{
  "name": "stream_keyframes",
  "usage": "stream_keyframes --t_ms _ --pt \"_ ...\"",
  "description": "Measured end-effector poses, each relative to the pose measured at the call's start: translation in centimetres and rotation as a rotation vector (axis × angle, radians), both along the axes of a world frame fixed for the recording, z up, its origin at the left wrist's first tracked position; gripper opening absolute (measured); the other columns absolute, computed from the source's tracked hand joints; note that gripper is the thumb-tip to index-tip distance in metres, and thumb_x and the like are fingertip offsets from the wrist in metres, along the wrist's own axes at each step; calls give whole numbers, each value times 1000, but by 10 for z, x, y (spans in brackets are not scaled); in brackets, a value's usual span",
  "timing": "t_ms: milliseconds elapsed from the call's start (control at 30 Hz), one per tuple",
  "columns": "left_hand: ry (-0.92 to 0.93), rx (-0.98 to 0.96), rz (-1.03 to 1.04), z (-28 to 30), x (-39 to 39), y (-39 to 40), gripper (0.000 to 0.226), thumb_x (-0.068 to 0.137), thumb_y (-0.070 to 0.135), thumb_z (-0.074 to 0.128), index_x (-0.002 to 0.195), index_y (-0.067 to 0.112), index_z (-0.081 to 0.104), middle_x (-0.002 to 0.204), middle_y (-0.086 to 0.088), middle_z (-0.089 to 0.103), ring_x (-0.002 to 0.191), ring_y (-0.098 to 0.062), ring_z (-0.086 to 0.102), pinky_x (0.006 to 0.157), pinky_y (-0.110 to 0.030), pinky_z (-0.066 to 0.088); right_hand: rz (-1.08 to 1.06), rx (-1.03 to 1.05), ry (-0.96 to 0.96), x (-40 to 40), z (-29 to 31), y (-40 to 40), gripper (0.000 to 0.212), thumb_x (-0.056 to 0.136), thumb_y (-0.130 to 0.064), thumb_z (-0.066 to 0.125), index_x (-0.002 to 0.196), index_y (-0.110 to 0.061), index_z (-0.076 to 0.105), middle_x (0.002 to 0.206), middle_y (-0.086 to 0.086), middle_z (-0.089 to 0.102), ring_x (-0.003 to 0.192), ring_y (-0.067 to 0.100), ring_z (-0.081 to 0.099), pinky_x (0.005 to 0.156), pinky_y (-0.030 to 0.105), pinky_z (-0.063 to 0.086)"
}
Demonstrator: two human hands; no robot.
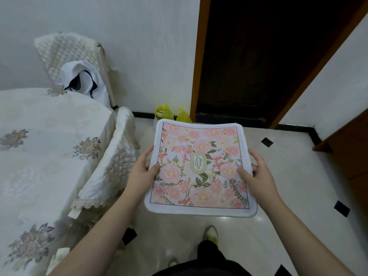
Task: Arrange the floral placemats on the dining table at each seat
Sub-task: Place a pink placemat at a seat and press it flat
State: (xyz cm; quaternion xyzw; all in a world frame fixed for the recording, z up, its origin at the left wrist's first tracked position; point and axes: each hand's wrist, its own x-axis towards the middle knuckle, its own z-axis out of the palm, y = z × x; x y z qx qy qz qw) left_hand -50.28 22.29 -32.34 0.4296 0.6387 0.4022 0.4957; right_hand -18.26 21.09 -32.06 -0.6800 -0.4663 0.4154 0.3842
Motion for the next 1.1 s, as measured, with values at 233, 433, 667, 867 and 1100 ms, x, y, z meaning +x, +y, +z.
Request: stream_keyframes --t_ms 233,433,667,867,1100 --pt "35 -23 41 -1 42 66 57 99 12 58 147 39 41 94 2 78 81 -22 76 68 -48 62 51 8 52 38 -12 79 60 92 -19 66 139 -41 37 101 -6 74 82 13 74 75 47 60" --pt "67 -6 87 -1 72 109 58 98 15 59 145 43 42 94 2 77 84 -24 76 77 -53 60 121 -38 92 76 -11 141 60 92 -19 67 140 -40 38 101 -6 74 83 13 74 78 46 60" --pt "87 2 178 -1 74 139 56 98 14 60 142 46 45 96 1 77 84 -24 76 75 -53 61 181 -26 131 76 -9 195 59 92 -17 67 139 -39 41 102 -5 74 83 14 74 76 45 60" --pt "80 6 206 -9 59 172 56 97 16 61 140 49 45 102 0 76 88 -24 76 78 -53 60 216 -37 114 61 -12 241 57 91 -17 68 136 -43 42 102 -7 74 84 14 73 78 45 60" --pt "26 19 249 -14 22 224 57 98 12 60 144 42 44 106 1 76 88 -22 76 79 -52 60 273 -37 82 16 -4 306 56 92 -16 66 136 -40 42 103 -6 72 79 13 74 66 38 62"
